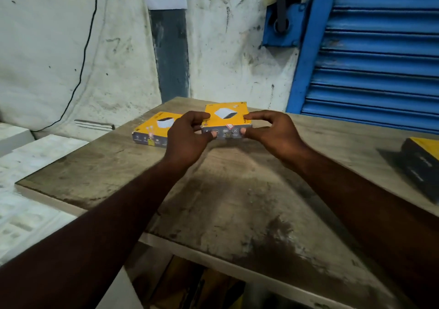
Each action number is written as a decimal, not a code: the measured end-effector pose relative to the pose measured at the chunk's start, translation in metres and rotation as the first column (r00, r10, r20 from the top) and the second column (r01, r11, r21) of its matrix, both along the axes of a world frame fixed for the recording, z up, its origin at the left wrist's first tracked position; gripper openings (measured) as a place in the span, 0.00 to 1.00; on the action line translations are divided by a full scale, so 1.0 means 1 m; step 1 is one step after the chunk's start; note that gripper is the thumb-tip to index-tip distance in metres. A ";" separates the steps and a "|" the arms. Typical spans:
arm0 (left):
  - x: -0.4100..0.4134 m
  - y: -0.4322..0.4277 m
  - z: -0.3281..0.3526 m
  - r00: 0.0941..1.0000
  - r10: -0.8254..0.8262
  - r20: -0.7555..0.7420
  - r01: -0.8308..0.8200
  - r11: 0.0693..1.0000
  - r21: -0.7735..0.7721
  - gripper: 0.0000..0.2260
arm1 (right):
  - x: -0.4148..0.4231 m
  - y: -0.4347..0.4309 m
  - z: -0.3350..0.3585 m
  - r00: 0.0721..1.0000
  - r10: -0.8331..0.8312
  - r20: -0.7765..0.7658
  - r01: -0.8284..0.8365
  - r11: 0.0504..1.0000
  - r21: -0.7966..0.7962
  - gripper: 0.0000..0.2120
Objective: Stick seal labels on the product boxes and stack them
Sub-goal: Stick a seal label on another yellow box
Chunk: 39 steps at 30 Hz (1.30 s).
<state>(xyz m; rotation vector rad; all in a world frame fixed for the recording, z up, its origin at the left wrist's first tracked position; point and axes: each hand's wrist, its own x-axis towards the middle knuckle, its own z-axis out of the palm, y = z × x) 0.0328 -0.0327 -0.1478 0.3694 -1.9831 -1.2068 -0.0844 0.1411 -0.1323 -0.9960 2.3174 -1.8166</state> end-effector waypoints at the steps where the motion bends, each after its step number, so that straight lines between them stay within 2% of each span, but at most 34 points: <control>1: -0.005 0.012 0.000 1.000 -0.020 -0.013 0.020 1.000 -0.021 0.19 | -0.002 0.016 0.002 1.000 -0.002 0.006 0.002 1.000 -0.016 0.17; 3: -0.016 0.032 -0.001 0.998 -0.062 -0.034 0.060 0.997 -0.051 0.19 | -0.005 0.042 0.004 1.000 -0.001 0.026 0.003 0.999 -0.043 0.16; 7: -0.043 0.070 -0.015 0.984 -0.173 -0.032 0.173 0.985 0.005 0.22 | -0.017 0.093 -0.001 0.997 -0.011 0.075 0.016 0.997 -0.077 0.17; 10: -0.059 0.088 -0.016 0.969 -0.242 -0.040 0.243 0.969 0.033 0.19 | -0.025 0.122 -0.007 0.995 -0.063 0.073 0.071 0.992 -0.108 0.16; 14: -0.078 0.114 -0.011 0.960 -0.280 -0.017 0.280 0.954 0.109 0.18 | -0.034 0.147 -0.010 0.993 -0.109 0.053 0.116 0.979 -0.170 0.15; 16: -0.087 0.129 -0.008 0.961 -0.276 0.004 0.269 0.940 0.211 0.20 | -0.040 0.153 -0.009 0.991 -0.130 0.036 0.135 0.973 -0.187 0.15; 17: -0.091 0.135 -0.007 0.957 -0.292 -0.004 0.279 0.910 0.308 0.20 | -0.042 0.155 -0.009 0.990 -0.138 0.027 0.141 0.972 -0.189 0.15; 20: -0.100 0.149 -0.003 0.932 -0.356 -0.067 0.324 0.738 0.591 0.18 | -0.046 0.158 -0.010 0.984 -0.177 -0.022 0.171 0.973 -0.153 0.14; 23: -0.108 0.145 -0.004 0.920 -0.375 -0.112 0.343 0.636 0.691 0.21 | -0.048 0.158 -0.014 0.970 -0.216 -0.116 0.211 0.976 -0.053 0.13; 24: -0.109 0.142 -0.003 0.912 -0.388 -0.130 0.360 0.609 0.707 0.20 | -0.048 0.158 -0.016 0.966 -0.211 -0.147 0.208 0.977 -0.034 0.14; 29: -0.099 0.125 -0.001 0.880 -0.455 -0.133 0.412 0.595 0.690 0.07 | -0.048 0.151 -0.028 0.918 -0.189 -0.349 0.230 0.970 0.082 0.15; 32: -0.097 0.122 -0.001 0.876 -0.471 -0.106 0.402 0.591 0.699 0.03 | -0.045 0.149 -0.032 0.870 -0.159 -0.466 0.241 0.963 0.122 0.16; 34: -0.096 0.121 0.001 0.842 -0.532 -0.088 0.434 0.573 0.695 0.07 | -0.046 0.149 -0.033 0.824 -0.159 -0.543 0.284 0.946 0.154 0.18; 36: -0.094 0.122 0.004 0.787 -0.614 -0.060 0.469 0.533 0.704 0.18 | -0.048 0.151 -0.032 0.797 -0.164 -0.581 0.299 0.943 0.144 0.18; 37: -0.093 0.123 0.005 0.766 -0.641 -0.043 0.476 0.521 0.708 0.19 | -0.048 0.152 -0.032 0.788 -0.170 -0.592 0.299 0.946 0.126 0.18; 39: -0.090 0.126 0.006 0.740 -0.672 -0.029 0.487 0.506 0.712 0.16 | -0.049 0.154 -0.031 0.777 -0.186 -0.602 0.299 0.950 0.093 0.17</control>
